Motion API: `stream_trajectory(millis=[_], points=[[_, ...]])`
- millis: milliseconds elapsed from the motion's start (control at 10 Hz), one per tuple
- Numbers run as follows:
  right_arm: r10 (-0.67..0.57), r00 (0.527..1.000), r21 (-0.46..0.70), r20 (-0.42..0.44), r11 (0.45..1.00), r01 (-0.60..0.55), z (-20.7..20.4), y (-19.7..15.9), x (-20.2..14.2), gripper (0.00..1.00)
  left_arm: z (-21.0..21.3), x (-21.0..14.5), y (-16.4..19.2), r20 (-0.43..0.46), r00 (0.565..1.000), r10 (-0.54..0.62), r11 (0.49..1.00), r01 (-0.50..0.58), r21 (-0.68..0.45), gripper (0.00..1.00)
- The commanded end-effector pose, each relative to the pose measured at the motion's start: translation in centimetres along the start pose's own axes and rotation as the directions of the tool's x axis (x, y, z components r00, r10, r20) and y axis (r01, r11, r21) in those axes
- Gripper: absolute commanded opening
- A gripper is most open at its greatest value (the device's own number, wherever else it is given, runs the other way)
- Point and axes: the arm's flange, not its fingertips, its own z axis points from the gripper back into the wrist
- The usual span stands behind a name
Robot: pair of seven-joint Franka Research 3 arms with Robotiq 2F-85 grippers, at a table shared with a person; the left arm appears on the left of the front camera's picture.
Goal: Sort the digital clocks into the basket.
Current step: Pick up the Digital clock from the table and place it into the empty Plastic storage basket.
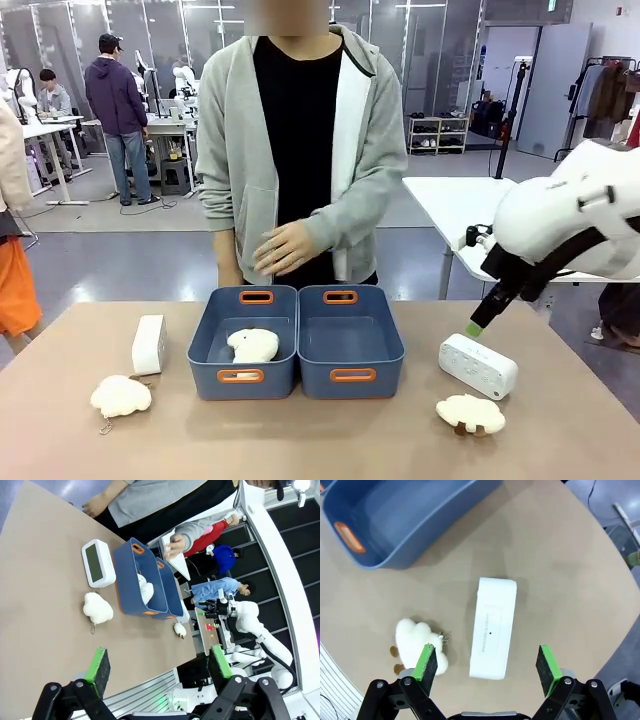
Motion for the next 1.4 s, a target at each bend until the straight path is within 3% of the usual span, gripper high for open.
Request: stream_trajectory(millis=[0, 700, 800, 900, 1000, 1100, 1300], points=[[-0.058, 0.997, 0.016, -0.055, 0.998, 0.059, -1.8, -1.2, 1.2, 1.00, 0.1, 0.2, 0.1, 0.007, 1.000, -0.021, 0.999, 0.021, -0.024, 1.00], [-0.122, 0.969, 0.070, -0.215, 0.988, 0.140, -10.1, -1.5, 0.4, 1.00, 0.1, 0.2, 0.1, 0.007, 1.000, -0.021, 0.999, 0.021, -0.024, 1.00], [-0.120, 0.964, 0.074, -0.235, 0.987, 0.141, -11.1, -1.4, 0.4, 0.65, 0.1, 0.2, 0.1, 0.007, 1.000, -0.021, 0.999, 0.021, -0.024, 1.00], [-0.121, 0.966, 0.074, -0.229, 0.987, 0.142, -11.3, -1.4, 0.3, 0.42, 0.1, 0.2, 0.1, 0.007, 1.000, -0.021, 0.999, 0.021, -0.024, 1.00], [-0.123, 0.968, 0.073, -0.217, 0.987, 0.142, -11.0, -1.5, 0.3, 0.07, 0.1, 0.2, 0.1, 0.007, 1.000, -0.021, 0.999, 0.021, -0.024, 1.00], [-0.125, 0.969, 0.072, -0.215, 0.987, 0.143, -10.9, -1.6, 0.3, 0.00, 0.1, 0.2, 0.1, 0.007, 1.000, -0.021, 0.999, 0.021, -0.024, 1.00], [-0.129, 0.971, 0.080, -0.199, 0.986, 0.147, -10.3, -1.8, 0.3, 0.00, 0.1, 0.2, 0.1, 0.007, 1.000, -0.021, 0.999, 0.021, -0.024, 1.00]])
